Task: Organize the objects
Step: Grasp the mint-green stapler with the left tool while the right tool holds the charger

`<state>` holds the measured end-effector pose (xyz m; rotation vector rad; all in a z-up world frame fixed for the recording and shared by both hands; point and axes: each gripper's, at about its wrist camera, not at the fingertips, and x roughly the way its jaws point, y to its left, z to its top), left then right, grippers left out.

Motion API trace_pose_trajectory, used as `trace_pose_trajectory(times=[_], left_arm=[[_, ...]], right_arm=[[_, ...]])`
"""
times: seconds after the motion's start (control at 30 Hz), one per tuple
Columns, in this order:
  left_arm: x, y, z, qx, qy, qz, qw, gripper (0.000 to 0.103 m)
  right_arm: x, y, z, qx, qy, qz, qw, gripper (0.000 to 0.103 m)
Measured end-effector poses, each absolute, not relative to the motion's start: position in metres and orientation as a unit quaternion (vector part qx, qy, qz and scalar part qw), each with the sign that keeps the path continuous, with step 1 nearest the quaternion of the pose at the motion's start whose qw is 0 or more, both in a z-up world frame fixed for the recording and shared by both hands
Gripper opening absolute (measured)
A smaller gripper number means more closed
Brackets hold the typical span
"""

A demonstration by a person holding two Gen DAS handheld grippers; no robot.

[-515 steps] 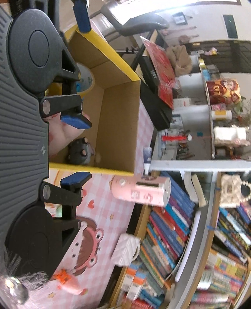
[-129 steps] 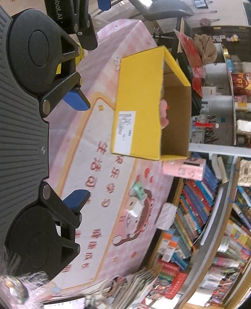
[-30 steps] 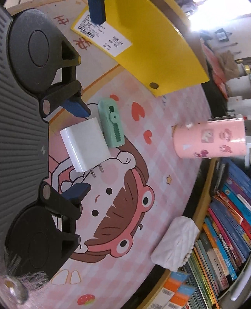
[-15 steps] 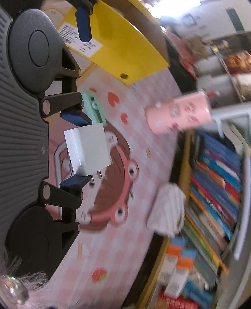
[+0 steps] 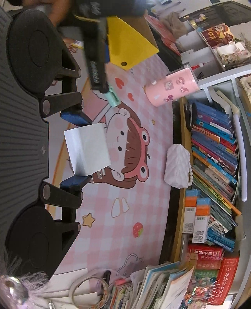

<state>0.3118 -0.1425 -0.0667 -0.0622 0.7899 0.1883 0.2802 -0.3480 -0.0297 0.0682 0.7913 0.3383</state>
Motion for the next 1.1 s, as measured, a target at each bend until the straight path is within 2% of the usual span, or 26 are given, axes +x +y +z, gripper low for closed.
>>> trace_pose_trajectory(times=[0.17,0.3,0.43,0.53,0.6,0.77,1.1], left_arm=[[0.325,-0.141,-0.074,-0.056,0.389,0.090,0.915,0.073],[0.336,-0.147,-0.081,-0.047,0.394,0.076,0.915,0.059],[0.342,-0.146,-0.087,-0.030,0.402,0.072,0.912,0.052],[0.341,-0.144,-0.086,-0.023,0.402,0.064,0.913,0.040],[0.339,-0.142,-0.085,-0.023,0.403,0.056,0.913,0.023],[0.330,-0.140,-0.080,-0.026,0.409,0.031,0.911,0.022],[0.266,-0.129,-0.028,-0.080,0.374,-0.049,0.922,0.023]], right_arm=[[0.278,-0.347,-0.031,0.029,0.387,0.167,0.906,0.051],[0.279,-0.347,-0.031,0.027,0.388,0.167,0.906,0.051],[0.280,-0.348,-0.032,0.027,0.392,0.161,0.905,0.051],[0.278,-0.349,-0.032,0.028,0.392,0.154,0.907,0.051],[0.277,-0.350,-0.031,0.032,0.392,0.148,0.907,0.051],[0.271,-0.346,-0.030,0.037,0.392,0.135,0.909,0.051],[0.243,-0.328,-0.021,0.032,0.388,0.114,0.914,0.051]])
